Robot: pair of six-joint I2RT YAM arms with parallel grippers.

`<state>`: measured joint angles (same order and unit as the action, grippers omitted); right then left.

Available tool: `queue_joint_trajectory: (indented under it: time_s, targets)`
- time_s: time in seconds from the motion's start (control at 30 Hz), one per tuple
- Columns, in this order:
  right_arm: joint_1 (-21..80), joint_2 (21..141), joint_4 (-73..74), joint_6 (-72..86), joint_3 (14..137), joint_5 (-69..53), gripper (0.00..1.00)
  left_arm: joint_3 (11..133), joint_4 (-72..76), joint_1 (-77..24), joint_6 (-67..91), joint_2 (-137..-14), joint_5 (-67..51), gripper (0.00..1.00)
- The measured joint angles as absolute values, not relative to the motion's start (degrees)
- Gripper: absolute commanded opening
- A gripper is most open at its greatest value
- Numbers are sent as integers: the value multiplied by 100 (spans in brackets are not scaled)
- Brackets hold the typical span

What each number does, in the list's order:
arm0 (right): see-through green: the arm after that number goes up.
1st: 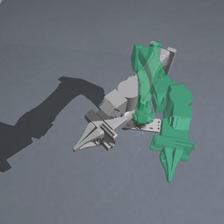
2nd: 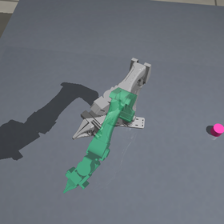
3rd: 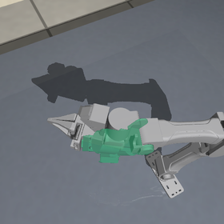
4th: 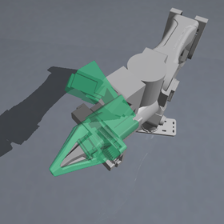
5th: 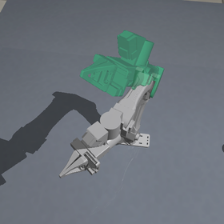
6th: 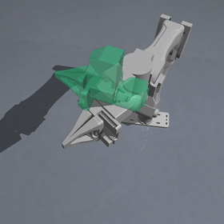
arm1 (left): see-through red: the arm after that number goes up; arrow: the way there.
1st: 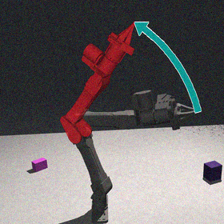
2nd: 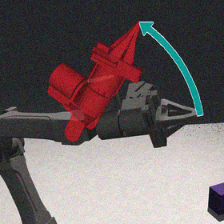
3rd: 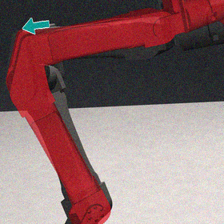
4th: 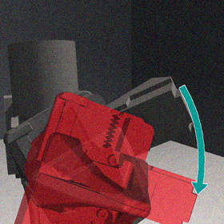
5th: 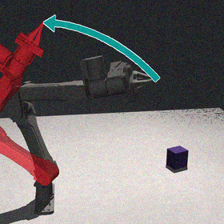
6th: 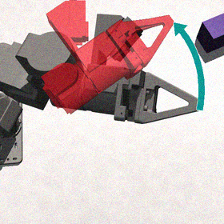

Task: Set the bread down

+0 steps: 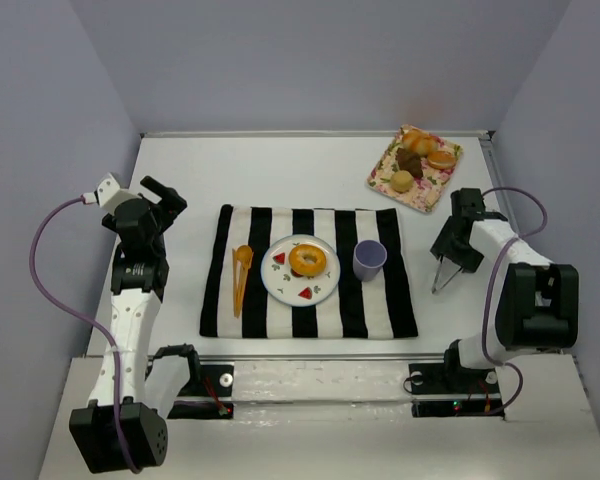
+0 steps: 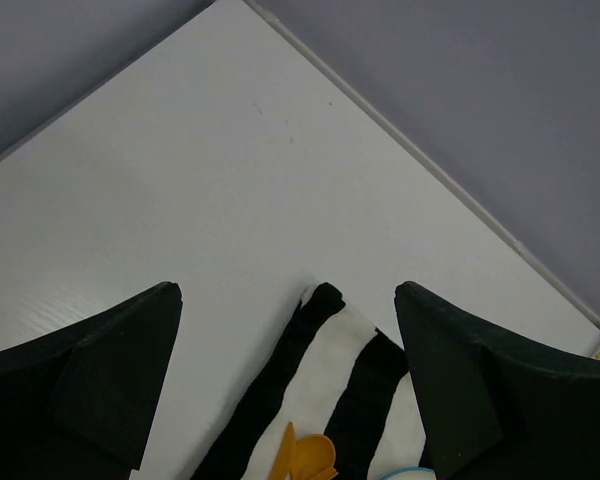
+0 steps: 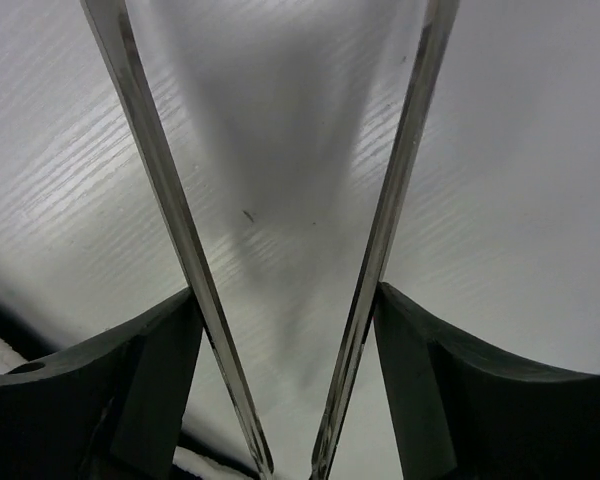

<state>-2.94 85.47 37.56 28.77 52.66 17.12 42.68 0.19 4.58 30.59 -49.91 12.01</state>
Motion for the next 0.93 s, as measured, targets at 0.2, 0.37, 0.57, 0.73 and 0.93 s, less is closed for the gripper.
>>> queue_joint_trajectory:
  time_s: [0.2,0.37,0.57,0.73,0.93]
  targets:
    - [-294,8099,4125,3074,5290,1916,100,4239,19,458,3046,-4945,1201,99]
    - [-294,7157,4458,3089,5531,2062,100,4195,40,458,3041,-4917,1201,99]
    - [-294,5927,4456,2945,6154,1951,100,4195,62,458,3037,-4871,1170,99]
    - [-294,5109,4106,2974,6108,2003,100,4082,156,458,3041,-4694,1057,99]
    - [-294,4674,3669,3057,5568,1977,100,3931,283,458,3050,-4589,847,99]
